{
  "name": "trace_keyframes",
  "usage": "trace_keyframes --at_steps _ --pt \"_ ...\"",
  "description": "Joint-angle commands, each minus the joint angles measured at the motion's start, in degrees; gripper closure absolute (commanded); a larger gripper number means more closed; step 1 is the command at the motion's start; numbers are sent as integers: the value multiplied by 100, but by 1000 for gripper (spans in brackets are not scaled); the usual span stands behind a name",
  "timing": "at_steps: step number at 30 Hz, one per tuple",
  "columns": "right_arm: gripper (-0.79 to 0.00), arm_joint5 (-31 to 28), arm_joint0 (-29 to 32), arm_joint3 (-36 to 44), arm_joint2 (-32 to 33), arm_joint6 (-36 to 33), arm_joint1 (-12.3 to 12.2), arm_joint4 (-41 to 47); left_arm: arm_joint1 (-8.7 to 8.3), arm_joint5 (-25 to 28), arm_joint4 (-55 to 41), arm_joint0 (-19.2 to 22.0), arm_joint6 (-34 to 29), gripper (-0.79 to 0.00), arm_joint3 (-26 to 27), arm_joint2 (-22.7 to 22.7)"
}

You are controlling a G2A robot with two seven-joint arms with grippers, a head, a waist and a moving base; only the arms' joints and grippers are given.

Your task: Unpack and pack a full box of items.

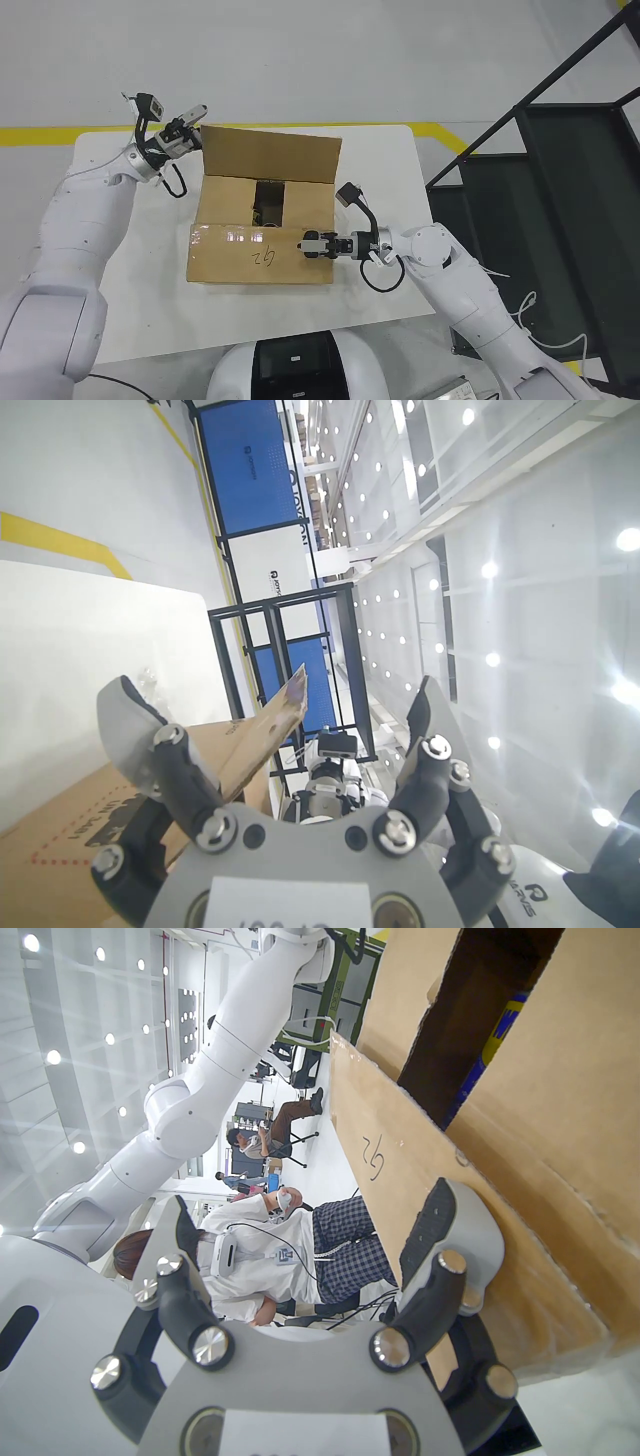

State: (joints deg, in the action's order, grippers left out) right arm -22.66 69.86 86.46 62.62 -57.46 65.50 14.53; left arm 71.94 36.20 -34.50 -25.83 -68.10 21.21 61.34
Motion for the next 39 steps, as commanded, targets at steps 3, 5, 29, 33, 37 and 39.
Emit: trace_keyframes --at_steps 3,5,29,33,37,39 --pt "-785 0 0 0 0 0 0 0 -159 -179 -48 -249 -179 -785 511 108" --pt "-785 0 0 0 0 0 0 0 -244 -296 -81 -384 -295 -785 767 169" --pt "-785 0 0 0 0 0 0 0 -935 -1722 95 -1493 -1722 -785 3010 121" --pt "-785 53 73 95 -7 169 -3 -80 -1012 -1797 170 -1539 -1796 -785 3169 49" --pt "-785 74 134 136 39 233 -22 -105 -1087 -1904 101 -1587 -1903 -785 3306 26" --pt "-785 116 162 146 59 253 -31 -110 -1133 -1969 149 -1599 -1968 -785 3328 19"
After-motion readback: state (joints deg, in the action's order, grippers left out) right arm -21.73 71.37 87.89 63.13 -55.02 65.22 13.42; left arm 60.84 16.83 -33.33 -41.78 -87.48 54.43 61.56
